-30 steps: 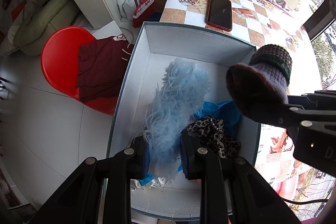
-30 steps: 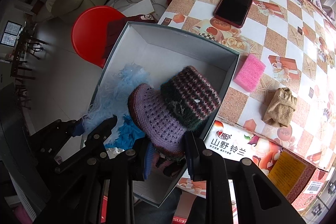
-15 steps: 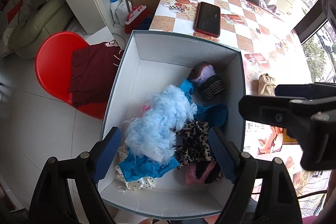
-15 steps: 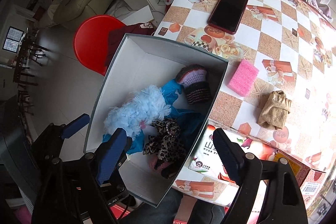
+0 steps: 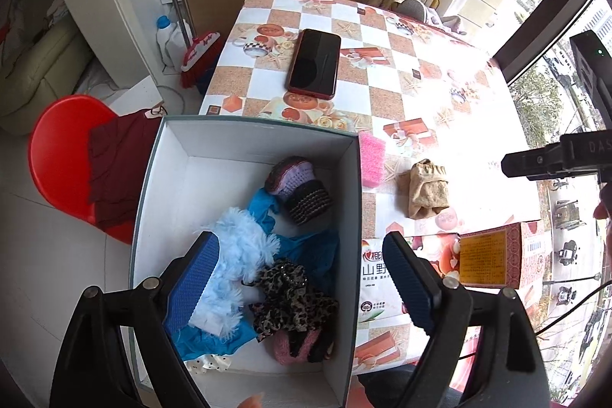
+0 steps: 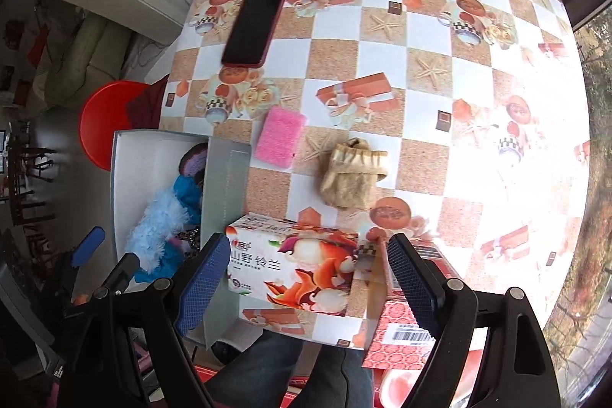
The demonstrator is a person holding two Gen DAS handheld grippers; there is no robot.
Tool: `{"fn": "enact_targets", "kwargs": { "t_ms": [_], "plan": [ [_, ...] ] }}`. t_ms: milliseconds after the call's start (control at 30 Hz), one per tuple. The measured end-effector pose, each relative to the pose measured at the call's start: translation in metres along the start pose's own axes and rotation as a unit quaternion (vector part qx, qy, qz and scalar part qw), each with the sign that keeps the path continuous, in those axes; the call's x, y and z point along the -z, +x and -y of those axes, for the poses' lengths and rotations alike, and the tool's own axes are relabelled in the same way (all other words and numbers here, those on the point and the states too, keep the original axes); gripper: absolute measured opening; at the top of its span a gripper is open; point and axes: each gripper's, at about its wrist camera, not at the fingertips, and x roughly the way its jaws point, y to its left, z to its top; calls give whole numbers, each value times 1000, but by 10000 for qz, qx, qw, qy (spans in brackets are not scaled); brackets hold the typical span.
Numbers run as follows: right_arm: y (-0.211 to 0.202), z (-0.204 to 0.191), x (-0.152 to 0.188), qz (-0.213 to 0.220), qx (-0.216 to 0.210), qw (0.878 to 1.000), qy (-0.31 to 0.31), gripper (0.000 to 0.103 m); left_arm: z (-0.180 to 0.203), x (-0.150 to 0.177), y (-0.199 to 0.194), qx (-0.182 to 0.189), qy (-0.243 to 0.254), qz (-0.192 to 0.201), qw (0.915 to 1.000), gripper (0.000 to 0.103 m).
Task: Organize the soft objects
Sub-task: 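Withdraw both open tools up out of the box, then reach the left tool to the pink sponge while the right reaches the beige sock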
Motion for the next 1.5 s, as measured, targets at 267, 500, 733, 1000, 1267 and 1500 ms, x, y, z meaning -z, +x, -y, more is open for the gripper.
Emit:
{"fn": "enact_targets", "kwargs": {
  "t_ms": [267,500,733,1000,1267,1500],
  "plan": [
    [29,63,-37,-598,243,9979,104,103,44,-23,18,-167,453,-243,9985,90],
    [95,62,-67,-1393,198,9893,-393,103,75,-43,41,-642,892,-463,9929,90],
    [165,44,-80,-2235,300,9676,-1134,103,100,-70,75,-1016,1084,-737,9862,90],
    [187,98,-71,-2386,761,9637,-929,103,138,-101,154,-1200,1518,-1362,9716,90],
    [165,170,-57,-1939,459,9795,-287,103,135,-112,231,-1419,1342,-2328,9527,90],
    [133,157,-54,-986,-49,9941,-452,103,133,-106,257,-1602,1363,-2808,9364,90]
  ]
}}
